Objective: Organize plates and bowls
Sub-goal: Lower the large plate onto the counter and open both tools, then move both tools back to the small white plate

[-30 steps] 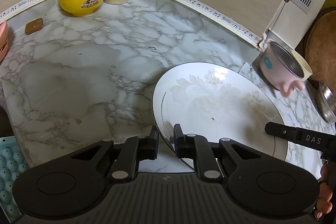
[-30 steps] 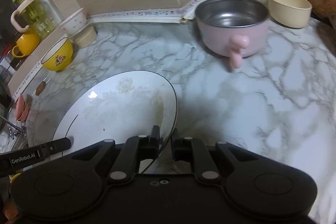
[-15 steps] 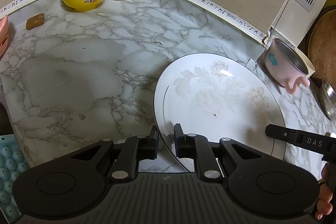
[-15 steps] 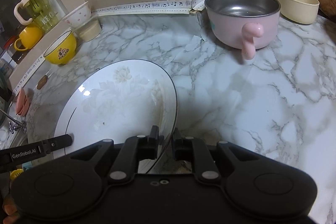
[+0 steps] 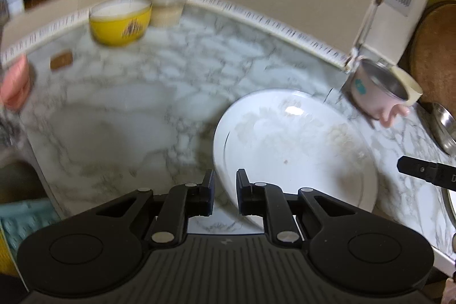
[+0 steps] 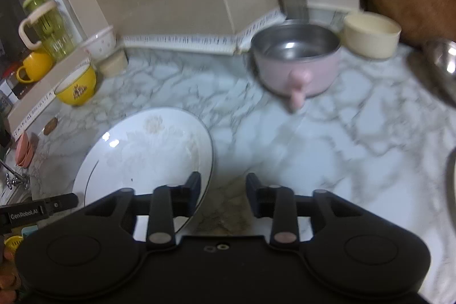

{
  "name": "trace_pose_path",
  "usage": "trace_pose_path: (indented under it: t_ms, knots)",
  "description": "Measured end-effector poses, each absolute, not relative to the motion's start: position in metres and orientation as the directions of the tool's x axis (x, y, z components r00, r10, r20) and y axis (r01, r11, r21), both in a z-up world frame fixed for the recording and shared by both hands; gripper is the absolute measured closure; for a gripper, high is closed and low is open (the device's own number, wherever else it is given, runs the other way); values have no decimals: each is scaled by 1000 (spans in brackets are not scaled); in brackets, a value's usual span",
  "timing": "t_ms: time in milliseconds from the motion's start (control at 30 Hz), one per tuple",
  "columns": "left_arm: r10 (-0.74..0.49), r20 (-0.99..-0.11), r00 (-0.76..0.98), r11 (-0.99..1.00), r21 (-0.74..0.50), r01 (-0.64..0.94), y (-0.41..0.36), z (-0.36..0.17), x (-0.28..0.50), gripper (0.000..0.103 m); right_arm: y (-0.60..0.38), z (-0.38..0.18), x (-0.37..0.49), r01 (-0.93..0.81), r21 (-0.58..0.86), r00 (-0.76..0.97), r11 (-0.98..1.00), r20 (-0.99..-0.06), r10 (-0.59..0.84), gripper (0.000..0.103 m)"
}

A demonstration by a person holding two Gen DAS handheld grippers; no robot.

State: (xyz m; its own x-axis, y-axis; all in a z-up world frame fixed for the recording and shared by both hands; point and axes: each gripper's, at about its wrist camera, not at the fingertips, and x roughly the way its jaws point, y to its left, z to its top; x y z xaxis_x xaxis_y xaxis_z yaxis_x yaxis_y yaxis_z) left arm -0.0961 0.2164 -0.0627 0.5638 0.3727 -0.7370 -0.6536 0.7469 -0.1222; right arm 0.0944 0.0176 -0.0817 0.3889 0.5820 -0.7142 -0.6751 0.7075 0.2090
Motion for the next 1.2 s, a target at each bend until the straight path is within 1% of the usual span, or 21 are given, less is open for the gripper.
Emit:
trace_pose_path:
  t_ms: [33, 67, 133, 167, 200, 233, 267, 300, 367, 433, 467, 600, 667, 767, 800, 967, 1200]
  knots:
    - [376, -727, 575, 757, -118, -643, 213, -58, -96, 89, 13, -77, 94, -674, 199, 405, 712, -706, 581, 53]
    - [375, -715, 590, 767, -118, -630, 208, -52, -94, 88, 7, -73, 94, -670, 191, 421, 717, -698, 579, 50]
    - [365, -697, 617, 793, -115, -599, 199, -44, -89, 80, -5, -65, 94, -660, 181, 446, 729, -686, 574, 47]
    - [359, -688, 631, 804, -115, -583, 193, -41, -86, 70, -11, -61, 94, -651, 177, 460, 738, -681, 570, 46]
    - [353, -678, 645, 815, -116, -568, 188, -37, -82, 61, -17, -58, 94, -642, 172, 476, 747, -674, 565, 42]
    - [345, -666, 661, 828, -115, -548, 182, -35, -78, 56, -24, -54, 93, -633, 167, 492, 756, -668, 559, 37]
    - [340, -656, 674, 839, -113, -532, 177, -32, -74, 48, -31, -50, 93, -623, 158, 510, 766, -661, 551, 36]
    - [333, -644, 688, 850, -111, -515, 171, -29, -70, 45, -37, -47, 92, -612, 146, 528, 777, -656, 540, 34]
    - [316, -627, 712, 871, -105, -479, 160, -24, -61, 43, -50, -41, 91, -591, 124, 564, 797, -643, 518, 30]
    - [298, -614, 730, 891, -95, -444, 149, -20, -49, 43, -62, -36, 91, -562, 99, 602, 821, -632, 488, 23]
    - [285, -607, 742, 902, -92, -421, 143, -18, -43, 42, -69, -33, 91, -546, 86, 622, 833, -625, 472, 22]
    - [233, -573, 786, 937, -84, -339, 119, -12, -22, 33, -90, -25, 88, -492, 34, 686, 870, -600, 412, 12]
    - [208, -558, 803, 951, -77, -300, 106, -10, -12, 33, -99, -22, 85, -466, 7, 715, 885, -585, 382, 9]
    - [162, -557, 814, 966, -78, -246, 87, -9, 5, 26, -113, -20, 82, -420, -28, 754, 907, -567, 332, 4]
    - [143, -558, 817, 970, -84, -227, 81, -10, 11, 26, -118, -19, 81, -405, -38, 765, 913, -562, 316, 2]
    - [76, -564, 822, 983, -94, -156, 53, -14, 41, 25, -140, -20, 78, -328, -71, 805, 942, -543, 239, 0]
    - [-15, -586, 810, 991, -114, -64, 15, -25, 82, 25, -171, -29, 81, -250, -53, 807, 967, -564, 177, 0]
